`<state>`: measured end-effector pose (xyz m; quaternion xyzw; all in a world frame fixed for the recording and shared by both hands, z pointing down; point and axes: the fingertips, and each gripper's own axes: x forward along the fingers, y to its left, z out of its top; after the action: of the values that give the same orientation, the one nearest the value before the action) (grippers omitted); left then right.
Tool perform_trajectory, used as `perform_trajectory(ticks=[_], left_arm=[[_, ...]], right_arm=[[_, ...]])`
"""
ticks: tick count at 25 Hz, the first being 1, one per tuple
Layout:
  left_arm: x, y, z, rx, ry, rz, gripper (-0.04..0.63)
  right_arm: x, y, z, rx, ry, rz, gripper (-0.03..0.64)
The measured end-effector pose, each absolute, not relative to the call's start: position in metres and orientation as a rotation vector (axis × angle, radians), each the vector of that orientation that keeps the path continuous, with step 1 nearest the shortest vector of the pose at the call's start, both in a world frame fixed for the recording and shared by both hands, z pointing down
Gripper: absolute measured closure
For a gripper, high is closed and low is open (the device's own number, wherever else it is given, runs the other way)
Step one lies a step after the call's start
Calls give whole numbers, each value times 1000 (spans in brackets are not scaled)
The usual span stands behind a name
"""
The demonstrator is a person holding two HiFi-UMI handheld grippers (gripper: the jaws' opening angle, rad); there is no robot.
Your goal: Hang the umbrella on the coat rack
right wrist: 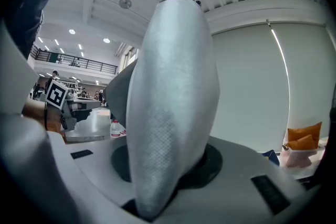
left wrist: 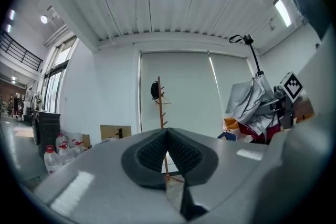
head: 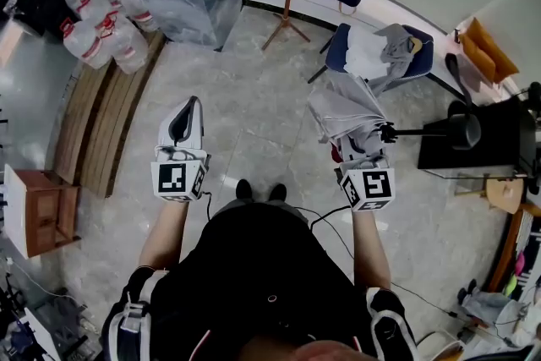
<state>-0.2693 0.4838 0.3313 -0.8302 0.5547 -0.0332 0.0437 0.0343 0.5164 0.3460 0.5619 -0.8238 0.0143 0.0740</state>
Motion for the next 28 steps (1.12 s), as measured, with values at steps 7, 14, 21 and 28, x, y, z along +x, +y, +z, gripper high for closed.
perform_trajectory(ticks=[7,14,21,28], left_arm=[[-262,481,334,-2545,1682,-107,594],[-244,472,335,-2550,1693,-118,594],[-221,454,328,-2526,1712,-123,594],[-216,421,322,-2510,1700,-116,594]], right_arm=[[41,512,353,1666,-2481,74,523],[57,495,348,1604,-2517,75,523],[79,470,333,1528,-2553,35,523],[82,435,328,1494,-2550,23,525]])
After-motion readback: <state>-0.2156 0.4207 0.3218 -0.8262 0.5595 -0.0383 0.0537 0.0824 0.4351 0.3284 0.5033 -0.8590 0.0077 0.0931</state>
